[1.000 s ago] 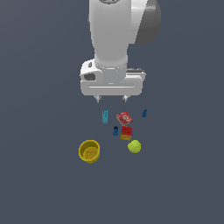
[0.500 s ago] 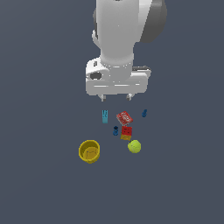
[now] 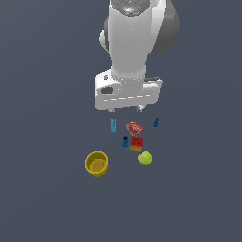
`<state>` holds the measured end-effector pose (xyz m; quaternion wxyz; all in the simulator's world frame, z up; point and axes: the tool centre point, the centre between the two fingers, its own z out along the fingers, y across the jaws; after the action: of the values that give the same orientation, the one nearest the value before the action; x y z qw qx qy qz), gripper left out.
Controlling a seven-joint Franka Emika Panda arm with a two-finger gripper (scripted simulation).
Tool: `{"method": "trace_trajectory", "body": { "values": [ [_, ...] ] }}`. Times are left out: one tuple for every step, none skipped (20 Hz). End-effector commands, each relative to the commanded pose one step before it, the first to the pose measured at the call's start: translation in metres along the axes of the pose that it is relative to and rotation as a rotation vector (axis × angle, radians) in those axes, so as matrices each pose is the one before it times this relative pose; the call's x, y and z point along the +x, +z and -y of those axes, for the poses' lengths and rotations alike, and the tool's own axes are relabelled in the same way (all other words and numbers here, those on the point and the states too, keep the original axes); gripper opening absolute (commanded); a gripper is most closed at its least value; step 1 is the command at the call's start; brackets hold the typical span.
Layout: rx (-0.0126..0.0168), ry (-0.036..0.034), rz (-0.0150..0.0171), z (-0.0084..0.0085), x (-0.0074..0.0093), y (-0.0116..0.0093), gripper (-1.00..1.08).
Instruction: Pick up a designated object from a clutter of objects.
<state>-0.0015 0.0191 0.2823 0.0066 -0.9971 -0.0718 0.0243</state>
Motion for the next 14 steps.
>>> {"method": "trace_trajectory", "body": {
  "values": [
    [-0.00491, -0.04833, -0.00055, 0.00116, 0.00238, 0.00837, 1.0],
    [-0.00222, -0.02267, -0.00038, 0.00051, 0.00111, 0.00385, 1.0],
    [-0.0023, -0.02423, -0.00037, 0.00056, 0.00116, 0.00411, 1.0],
    [-0.00237, -0.02581, -0.00037, 0.00061, 0.00121, 0.00436, 1.0],
    [-0.00243, -0.02739, -0.00037, 0.00065, 0.00126, 0.00462, 1.0],
    [-0.00247, -0.02899, -0.00037, 0.0007, 0.0013, 0.00488, 1.0],
    [-0.00247, -0.03028, -0.00036, 0.00075, 0.00133, 0.00508, 1.0],
    [-0.00238, -0.03047, -0.00035, 0.00077, 0.00131, 0.0051, 1.0],
    [-0.00227, -0.03054, -0.00035, 0.0008, 0.00128, 0.0051, 1.0],
    [-0.00216, -0.03061, -0.00035, 0.00082, 0.00126, 0.00509, 1.0],
    [-0.00206, -0.03066, -0.00036, 0.00085, 0.00124, 0.00508, 1.0],
    [-0.00195, -0.03072, -0.00037, 0.00088, 0.00122, 0.00508, 1.0],
    [-0.00185, -0.03077, -0.00039, 0.0009, 0.00121, 0.00507, 1.0],
    [-0.00174, -0.03083, -0.00042, 0.00094, 0.0012, 0.00506, 1.0]
  ]
}}
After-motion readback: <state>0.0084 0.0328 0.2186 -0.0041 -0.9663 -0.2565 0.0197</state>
